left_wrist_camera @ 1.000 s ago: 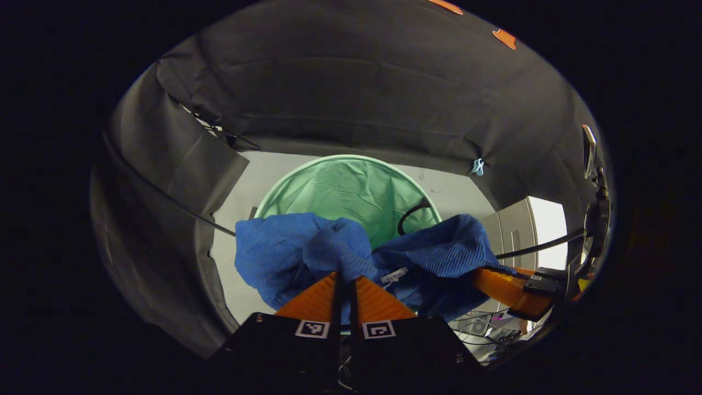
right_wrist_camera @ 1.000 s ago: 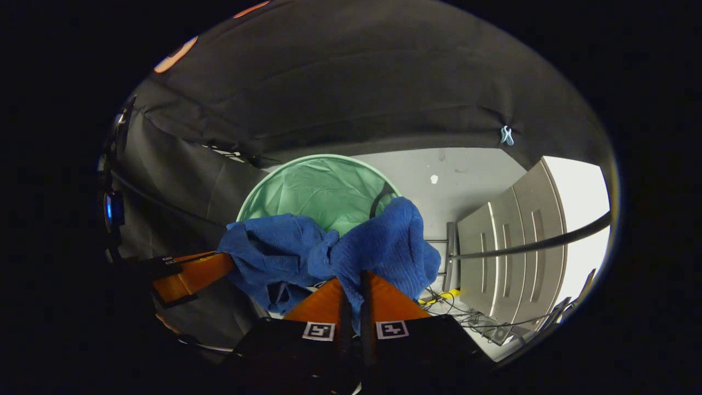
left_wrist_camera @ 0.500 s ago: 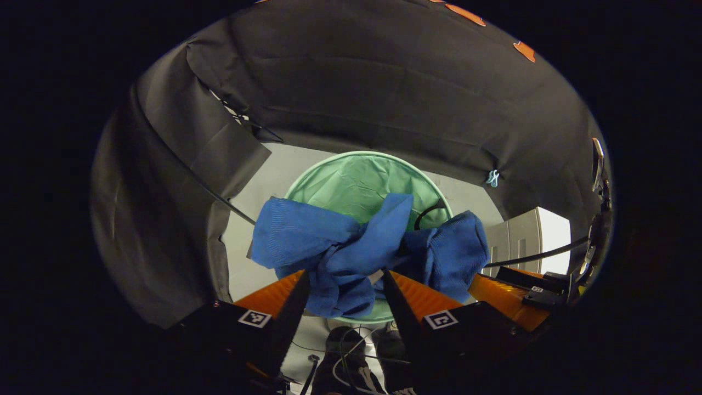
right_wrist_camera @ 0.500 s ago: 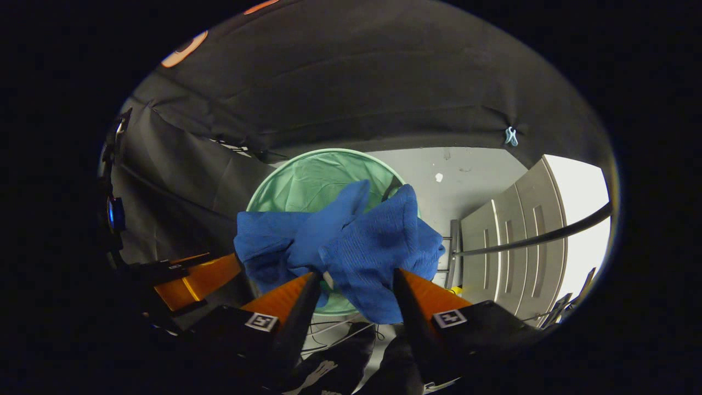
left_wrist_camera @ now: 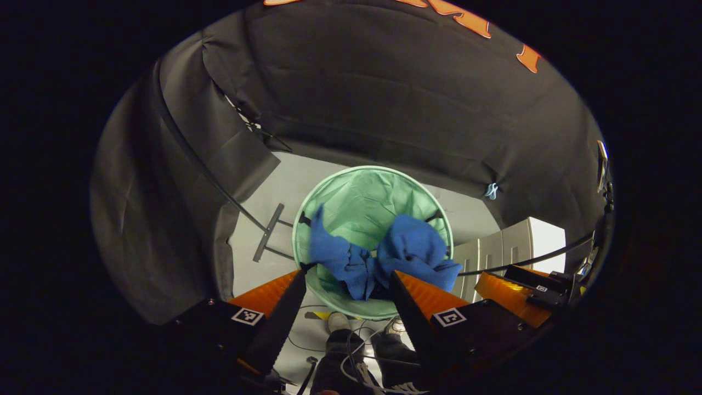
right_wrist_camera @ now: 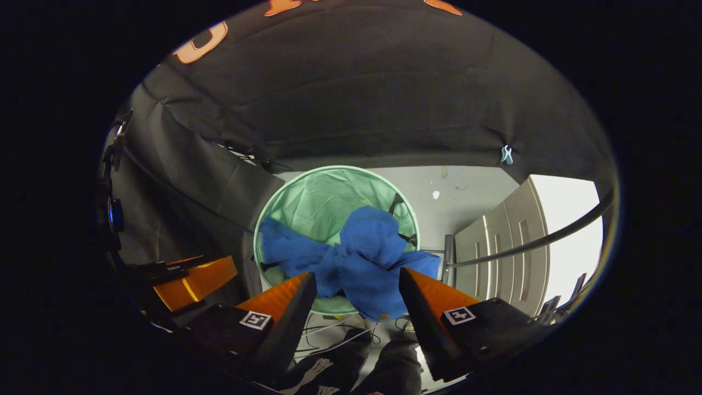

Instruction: Grasp the clothes on the hanger with both hands and then place them into the laundry hamper below.

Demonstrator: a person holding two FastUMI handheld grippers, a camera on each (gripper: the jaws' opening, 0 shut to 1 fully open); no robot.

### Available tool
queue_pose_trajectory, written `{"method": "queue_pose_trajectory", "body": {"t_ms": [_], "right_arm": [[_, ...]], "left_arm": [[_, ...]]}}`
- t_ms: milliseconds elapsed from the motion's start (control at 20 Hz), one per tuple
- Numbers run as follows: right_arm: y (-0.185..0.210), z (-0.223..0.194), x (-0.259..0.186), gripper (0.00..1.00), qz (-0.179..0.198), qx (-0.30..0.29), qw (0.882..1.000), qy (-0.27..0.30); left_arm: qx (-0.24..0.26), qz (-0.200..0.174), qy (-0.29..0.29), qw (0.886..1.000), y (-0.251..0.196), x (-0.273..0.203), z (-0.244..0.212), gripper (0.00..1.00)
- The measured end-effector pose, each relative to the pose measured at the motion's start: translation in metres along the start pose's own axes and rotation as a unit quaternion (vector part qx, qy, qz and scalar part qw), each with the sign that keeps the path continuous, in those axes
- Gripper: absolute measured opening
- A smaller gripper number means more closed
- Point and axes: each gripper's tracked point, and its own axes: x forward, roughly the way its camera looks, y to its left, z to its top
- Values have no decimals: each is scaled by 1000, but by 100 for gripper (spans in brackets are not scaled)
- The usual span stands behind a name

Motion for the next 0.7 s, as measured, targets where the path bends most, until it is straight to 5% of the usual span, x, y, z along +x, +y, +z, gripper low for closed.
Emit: {"method": "queue_pose_trajectory", "body": {"t_ms": [450, 700], "right_arm": [[10, 47, -86, 99, 8, -13, 996, -89], [4, 98, -144, 99, 1, -7, 982, -188]], "left_arm": [[-5, -14, -79, 997, -8, -75, 41, 98], [21, -33, -179, 983, -27, -147, 97, 97]]}}
